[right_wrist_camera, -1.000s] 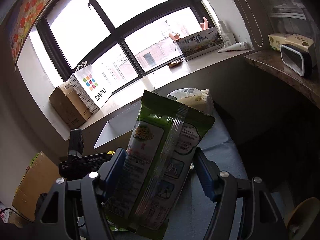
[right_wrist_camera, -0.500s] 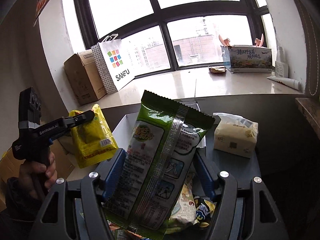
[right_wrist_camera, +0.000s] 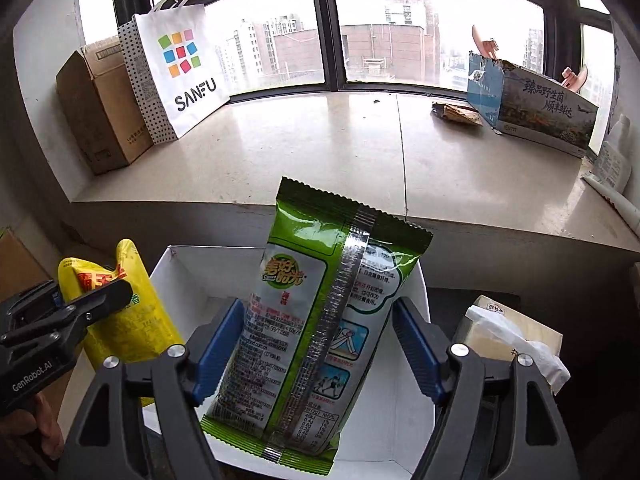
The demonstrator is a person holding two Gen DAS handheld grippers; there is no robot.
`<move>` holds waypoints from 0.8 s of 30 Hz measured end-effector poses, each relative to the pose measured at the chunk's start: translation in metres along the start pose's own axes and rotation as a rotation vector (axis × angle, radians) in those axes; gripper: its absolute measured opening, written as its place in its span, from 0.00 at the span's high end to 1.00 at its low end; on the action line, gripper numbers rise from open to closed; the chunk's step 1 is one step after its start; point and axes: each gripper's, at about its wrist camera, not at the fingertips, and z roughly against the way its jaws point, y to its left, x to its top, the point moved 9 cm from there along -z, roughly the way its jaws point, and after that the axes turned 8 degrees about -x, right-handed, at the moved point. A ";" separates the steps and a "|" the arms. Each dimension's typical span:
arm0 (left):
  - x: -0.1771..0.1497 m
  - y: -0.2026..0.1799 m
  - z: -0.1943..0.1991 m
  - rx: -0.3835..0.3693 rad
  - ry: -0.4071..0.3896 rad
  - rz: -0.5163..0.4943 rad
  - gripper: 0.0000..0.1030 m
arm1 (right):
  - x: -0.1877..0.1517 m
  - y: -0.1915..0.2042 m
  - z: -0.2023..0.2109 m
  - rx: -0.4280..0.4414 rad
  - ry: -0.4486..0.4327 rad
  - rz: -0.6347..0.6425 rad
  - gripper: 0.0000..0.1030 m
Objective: Organize snacks
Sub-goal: 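Drop the wafer pack into the box with right gripper while left drops yellow bag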
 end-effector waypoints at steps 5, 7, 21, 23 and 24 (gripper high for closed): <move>-0.005 0.014 0.007 0.052 -0.016 0.030 0.00 | -0.009 -0.010 -0.009 -0.078 0.034 0.029 0.00; -0.007 0.014 0.013 0.051 -0.019 0.021 0.00 | -0.012 -0.010 -0.002 -0.091 0.007 0.058 0.00; -0.039 -0.039 0.159 -0.040 -0.332 -0.152 0.00 | -0.034 -0.012 0.168 0.046 -0.352 0.057 0.00; -0.054 -0.044 0.177 -0.069 -0.343 -0.147 0.00 | -0.051 -0.013 0.199 0.092 -0.387 0.032 0.00; -0.064 -0.047 0.186 -0.091 -0.343 -0.148 0.00 | -0.061 -0.013 0.214 0.118 -0.412 0.021 0.00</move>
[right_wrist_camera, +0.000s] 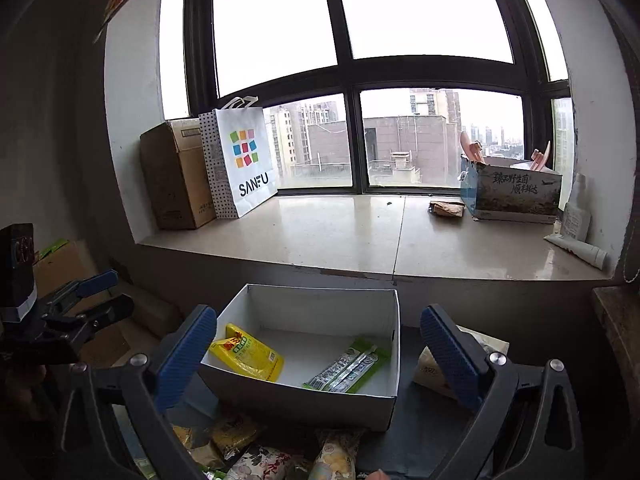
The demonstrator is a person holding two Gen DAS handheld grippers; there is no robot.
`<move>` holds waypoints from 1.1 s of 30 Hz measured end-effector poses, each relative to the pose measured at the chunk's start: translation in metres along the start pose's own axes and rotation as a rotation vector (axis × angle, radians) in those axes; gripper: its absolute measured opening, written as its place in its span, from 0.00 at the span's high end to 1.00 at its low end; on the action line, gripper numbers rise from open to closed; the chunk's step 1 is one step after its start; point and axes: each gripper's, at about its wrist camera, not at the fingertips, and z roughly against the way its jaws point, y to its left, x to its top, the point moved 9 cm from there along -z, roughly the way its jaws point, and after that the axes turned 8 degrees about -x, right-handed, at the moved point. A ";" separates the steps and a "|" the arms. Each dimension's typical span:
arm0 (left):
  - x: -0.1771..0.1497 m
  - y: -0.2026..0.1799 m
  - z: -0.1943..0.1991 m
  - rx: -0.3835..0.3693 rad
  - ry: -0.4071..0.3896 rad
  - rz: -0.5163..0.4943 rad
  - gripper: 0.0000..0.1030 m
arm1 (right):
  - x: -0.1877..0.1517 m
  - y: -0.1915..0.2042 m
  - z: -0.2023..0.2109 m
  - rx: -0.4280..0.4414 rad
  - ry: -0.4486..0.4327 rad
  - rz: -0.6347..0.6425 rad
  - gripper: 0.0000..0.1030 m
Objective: Organize snacks
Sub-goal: 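Drop the wafer pack into the box with right gripper while left drops yellow bag, then move both tools back over the snack pile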
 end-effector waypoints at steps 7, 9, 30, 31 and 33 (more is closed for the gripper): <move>-0.056 -0.034 0.049 -0.072 0.037 -0.004 0.00 | -0.069 0.006 0.089 -0.073 -0.069 0.026 0.00; -0.072 -0.039 0.059 -0.059 0.046 -0.016 0.00 | -0.097 0.005 0.103 -0.087 -0.052 0.030 0.00; -0.135 -0.045 0.079 -0.039 0.157 -0.024 0.00 | -0.186 -0.003 -0.047 -0.110 0.424 0.147 0.00; -0.138 -0.044 0.078 -0.039 0.164 -0.024 0.00 | -0.188 -0.002 -0.062 -0.104 0.453 0.155 0.00; -0.142 -0.042 0.077 -0.033 0.177 -0.019 0.00 | -0.198 -0.005 -0.092 -0.111 0.545 0.168 0.01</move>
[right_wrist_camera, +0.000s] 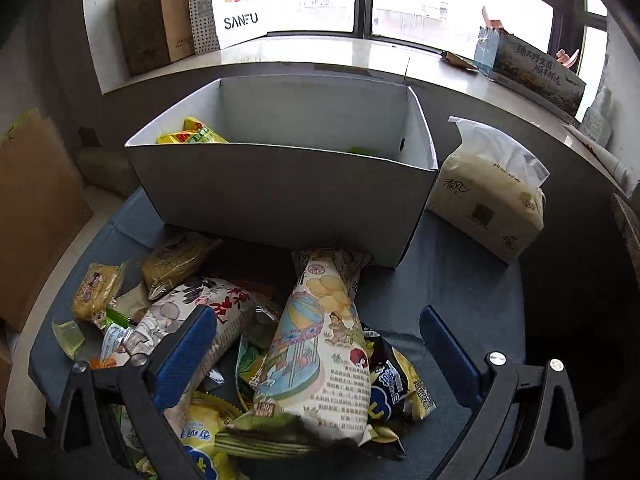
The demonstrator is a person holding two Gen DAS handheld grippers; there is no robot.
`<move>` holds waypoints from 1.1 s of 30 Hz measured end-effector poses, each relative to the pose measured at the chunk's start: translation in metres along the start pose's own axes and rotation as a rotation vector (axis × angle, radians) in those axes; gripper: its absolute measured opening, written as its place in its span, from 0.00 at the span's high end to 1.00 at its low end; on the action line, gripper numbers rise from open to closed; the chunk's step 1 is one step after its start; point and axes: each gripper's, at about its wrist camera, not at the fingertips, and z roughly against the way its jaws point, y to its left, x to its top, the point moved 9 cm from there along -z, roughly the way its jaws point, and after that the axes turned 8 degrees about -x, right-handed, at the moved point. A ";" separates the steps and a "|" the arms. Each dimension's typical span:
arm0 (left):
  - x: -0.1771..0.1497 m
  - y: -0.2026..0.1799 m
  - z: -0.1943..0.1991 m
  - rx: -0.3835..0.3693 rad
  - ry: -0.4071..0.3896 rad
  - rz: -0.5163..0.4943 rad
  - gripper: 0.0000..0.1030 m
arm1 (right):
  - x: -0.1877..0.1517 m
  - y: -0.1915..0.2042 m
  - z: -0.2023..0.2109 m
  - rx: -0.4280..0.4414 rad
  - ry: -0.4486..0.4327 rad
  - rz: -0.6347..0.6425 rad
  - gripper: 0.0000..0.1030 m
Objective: Organize snacks
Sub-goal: 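Move both tools back over the snack pile, then carry illustrated bread bags into the white box with both grippers and release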
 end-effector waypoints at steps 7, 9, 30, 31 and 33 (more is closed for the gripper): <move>-0.010 0.008 -0.007 -0.008 0.026 0.034 0.00 | -0.014 0.001 -0.048 0.030 0.148 -0.012 0.54; -0.011 0.009 -0.010 -0.015 0.035 0.049 0.00 | -0.016 0.002 -0.044 0.042 0.136 -0.016 0.57; 0.010 -0.043 -0.121 -0.131 0.275 0.056 0.00 | -0.025 -0.040 0.121 0.088 -0.252 -0.190 0.59; 0.007 -0.044 -0.133 -0.125 0.312 0.061 0.00 | -0.029 -0.043 0.132 0.090 -0.275 -0.206 0.59; 0.002 -0.044 -0.153 -0.096 0.374 0.071 0.00 | -0.039 -0.051 0.151 0.086 -0.318 -0.248 0.59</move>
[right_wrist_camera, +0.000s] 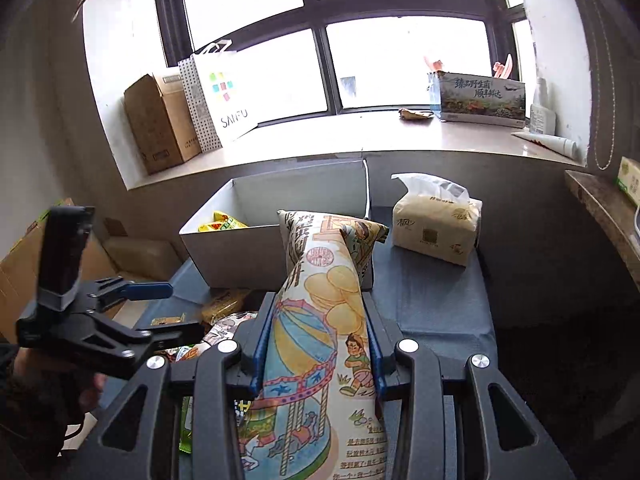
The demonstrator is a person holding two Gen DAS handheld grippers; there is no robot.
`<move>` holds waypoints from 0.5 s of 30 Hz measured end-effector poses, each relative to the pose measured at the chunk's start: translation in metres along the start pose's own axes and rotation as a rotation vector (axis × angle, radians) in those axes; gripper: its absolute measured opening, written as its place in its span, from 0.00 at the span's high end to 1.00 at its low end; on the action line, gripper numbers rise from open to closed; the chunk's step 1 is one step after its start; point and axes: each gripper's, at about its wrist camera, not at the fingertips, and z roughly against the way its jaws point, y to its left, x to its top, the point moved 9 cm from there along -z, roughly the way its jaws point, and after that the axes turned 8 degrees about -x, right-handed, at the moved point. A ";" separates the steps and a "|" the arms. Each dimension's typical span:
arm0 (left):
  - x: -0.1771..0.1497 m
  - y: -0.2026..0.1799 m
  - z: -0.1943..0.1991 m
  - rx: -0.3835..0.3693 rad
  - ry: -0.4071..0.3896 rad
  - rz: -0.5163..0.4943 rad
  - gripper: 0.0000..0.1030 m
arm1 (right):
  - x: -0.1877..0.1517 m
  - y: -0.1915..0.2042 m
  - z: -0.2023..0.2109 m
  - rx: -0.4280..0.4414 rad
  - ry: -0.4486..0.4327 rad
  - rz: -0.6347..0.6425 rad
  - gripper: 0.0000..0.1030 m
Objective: Organize snacks
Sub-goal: 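Carry illustrated bread bags into the white box with both grippers and release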
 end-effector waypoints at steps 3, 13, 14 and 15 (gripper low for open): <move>-0.004 0.002 -0.033 -0.015 0.102 0.055 0.00 | -0.003 -0.009 0.026 -0.036 -0.045 -0.021 0.59; -0.032 0.008 -0.080 0.001 0.293 0.035 0.53 | -0.024 -0.017 0.047 -0.062 -0.051 -0.038 0.59; -0.033 0.006 -0.075 -0.028 0.288 0.038 0.57 | -0.025 -0.016 0.044 -0.056 -0.043 -0.038 0.59; -0.033 0.006 -0.070 -0.044 0.277 0.043 0.60 | -0.027 -0.015 0.043 -0.050 -0.039 -0.042 0.59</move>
